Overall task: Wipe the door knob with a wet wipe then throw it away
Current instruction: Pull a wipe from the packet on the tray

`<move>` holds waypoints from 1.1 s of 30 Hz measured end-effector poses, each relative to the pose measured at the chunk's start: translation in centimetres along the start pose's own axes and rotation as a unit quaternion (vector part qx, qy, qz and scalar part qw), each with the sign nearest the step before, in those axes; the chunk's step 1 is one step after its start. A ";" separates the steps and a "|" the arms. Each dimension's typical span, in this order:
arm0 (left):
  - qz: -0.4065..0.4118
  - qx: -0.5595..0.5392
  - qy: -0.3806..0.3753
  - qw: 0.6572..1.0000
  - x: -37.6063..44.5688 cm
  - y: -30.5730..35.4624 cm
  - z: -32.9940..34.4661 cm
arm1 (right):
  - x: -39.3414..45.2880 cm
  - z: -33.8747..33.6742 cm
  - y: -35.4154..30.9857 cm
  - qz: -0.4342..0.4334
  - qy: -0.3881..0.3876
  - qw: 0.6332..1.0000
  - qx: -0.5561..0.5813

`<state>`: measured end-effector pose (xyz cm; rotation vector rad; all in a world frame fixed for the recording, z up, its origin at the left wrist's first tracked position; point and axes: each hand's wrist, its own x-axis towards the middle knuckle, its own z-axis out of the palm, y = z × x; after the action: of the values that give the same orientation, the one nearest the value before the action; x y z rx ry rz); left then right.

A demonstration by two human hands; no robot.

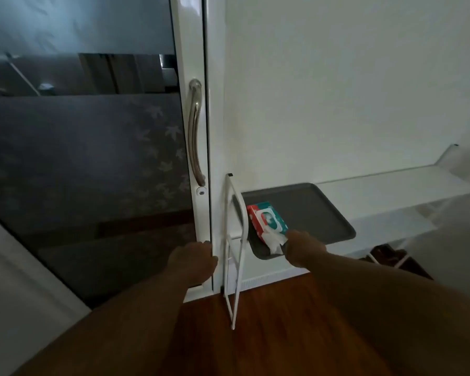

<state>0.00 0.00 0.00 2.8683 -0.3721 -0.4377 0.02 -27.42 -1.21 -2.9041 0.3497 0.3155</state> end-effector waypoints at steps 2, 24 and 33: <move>-0.022 0.000 -0.017 1.000 0.9 -0.1 0.4 | 1.1 0.4 0.1 0.010 0.010 1.000 -0.001; -0.082 0.019 -0.028 0.996 1.2 3.0 -0.4 | 6.5 -2.3 2.9 -0.074 0.096 0.992 0.047; -0.155 -0.001 0.012 0.988 -2.0 0.0 -3.4 | 6.2 -7.6 -5.7 -0.166 0.120 0.937 0.283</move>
<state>-0.71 1.17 3.69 2.9328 0.0833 -0.4538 8.78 -24.96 5.61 -2.3673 -0.0258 -0.1749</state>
